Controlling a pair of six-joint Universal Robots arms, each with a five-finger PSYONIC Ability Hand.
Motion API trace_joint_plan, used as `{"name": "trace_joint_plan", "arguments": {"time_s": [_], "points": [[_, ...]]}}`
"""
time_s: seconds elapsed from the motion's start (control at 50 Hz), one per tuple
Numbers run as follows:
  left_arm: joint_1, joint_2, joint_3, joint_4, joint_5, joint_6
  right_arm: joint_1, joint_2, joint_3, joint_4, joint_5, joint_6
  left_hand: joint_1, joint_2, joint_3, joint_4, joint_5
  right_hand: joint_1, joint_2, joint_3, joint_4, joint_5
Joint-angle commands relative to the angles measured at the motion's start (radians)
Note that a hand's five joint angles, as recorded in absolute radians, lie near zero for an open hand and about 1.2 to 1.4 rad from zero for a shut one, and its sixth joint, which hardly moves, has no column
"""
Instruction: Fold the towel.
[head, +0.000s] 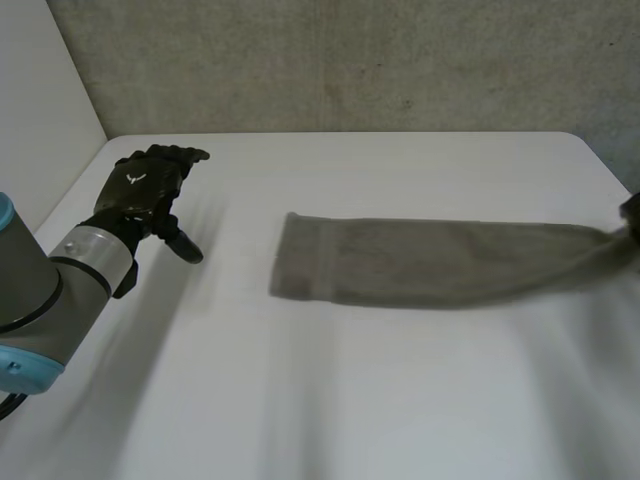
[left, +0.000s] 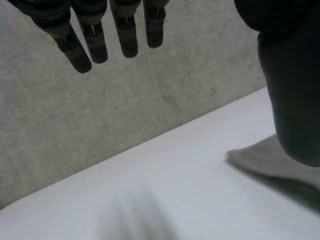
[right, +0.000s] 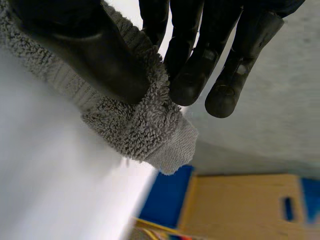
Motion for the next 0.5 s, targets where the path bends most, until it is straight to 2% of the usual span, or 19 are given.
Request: {"name": "trace_joint_plan", "arguments": {"time_s": [0.02,0.04,0.06,0.1,0.12,0.16,0.18,0.22,0.28,0.32,0.4,0.44,0.46,0.48,0.5], "points": [[0.001,0.001,0.006,0.0,-0.001,0.002,0.144,0.001,-0.166,-0.024,0.057,-0.071,-0.083,-0.073,-0.061,-0.076,-0.212,0.108,0.109,0.063,0.059,0.063],[0.001,0.001,0.008,0.0,-0.001,0.0,0.213,0.001,-0.192,-0.041,0.057,-0.06,-0.083,-0.073,-0.061,-0.076,-0.212,0.108,0.109,0.063,0.059,0.063],[0.001,0.001,0.008,0.0,-0.001,0.0,0.213,0.001,-0.192,-0.041,0.057,-0.06,-0.083,-0.073,-0.061,-0.076,-0.212,0.108,0.109,0.063,0.059,0.063],[0.001,0.001,0.009,0.0,-0.001,0.002,0.352,0.005,-0.22,-0.081,0.054,-0.066,-0.083,-0.073,-0.061,-0.076,-0.212,0.108,0.109,0.063,0.059,0.063],[0.001,0.001,0.009,0.0,-0.001,0.002,0.353,0.005,-0.22,-0.081,0.054,-0.066,-0.083,-0.073,-0.061,-0.076,-0.212,0.108,0.109,0.063,0.059,0.063],[0.001,0.001,0.009,0.0,-0.001,0.002,0.499,0.022,-0.231,-0.132,0.025,-0.071,-0.086,-0.076,-0.064,-0.079,-0.215,0.108,0.109,0.063,0.059,0.063],[0.001,0.001,0.009,0.0,-0.001,0.002,0.5,0.022,-0.231,-0.132,0.024,-0.071,-0.086,-0.076,-0.064,-0.079,-0.215,0.108,0.109,0.063,0.059,0.063],[0.001,0.001,0.009,0.0,-0.001,0.002,0.627,0.066,-0.217,-0.159,-0.043,-0.077,-0.086,-0.076,-0.064,-0.079,-0.215,0.108,0.109,0.063,0.059,0.063],[0.001,0.001,0.009,0.0,-0.001,0.002,0.677,0.085,-0.204,-0.161,-0.084,-0.077,-0.086,-0.076,-0.064,-0.079,-0.215,0.108,0.109,0.063,0.059,0.063],[0.001,0.001,0.009,0.0,-0.001,0.002,0.738,0.119,-0.171,-0.159,-0.152,-0.08,-0.089,-0.079,-0.067,-0.082,-0.218,0.108,0.109,0.063,0.059,0.063],[-0.001,0.001,0.008,0.0,-0.001,0.002,0.765,0.148,-0.139,-0.158,-0.201,-0.082,-0.089,-0.079,-0.067,-0.082,-0.218,0.053,0.054,0.008,0.004,0.008],[-0.004,-0.001,0.008,0.0,-0.001,0.002,0.765,0.152,-0.117,-0.159,-0.212,-0.065,-0.089,-0.079,-0.067,-0.082,-0.218,-0.566,-0.565,-0.611,-0.615,-0.611],[-0.004,-0.001,0.008,0.0,-0.001,0.002,0.765,0.152,-0.117,-0.159,-0.212,-0.065,-0.089,-0.079,-0.067,-0.082,-0.218,-0.569,-0.569,-0.614,-0.618,-0.614],[-0.004,-0.001,0.008,0.0,-0.001,0.002,0.753,0.151,-0.103,-0.164,-0.209,-0.056,-0.089,-0.079,-0.067,-0.082,-0.218,-0.927,-0.926,-0.972,-0.975,-0.972],[-0.004,-0.001,0.008,0.0,-0.001,0.002,0.753,0.151,-0.103,-0.164,-0.209,-0.056,-0.089,-0.079,-0.067,-0.082,-0.218,-0.93,-0.93,-0.975,-0.979,-0.975]]}}
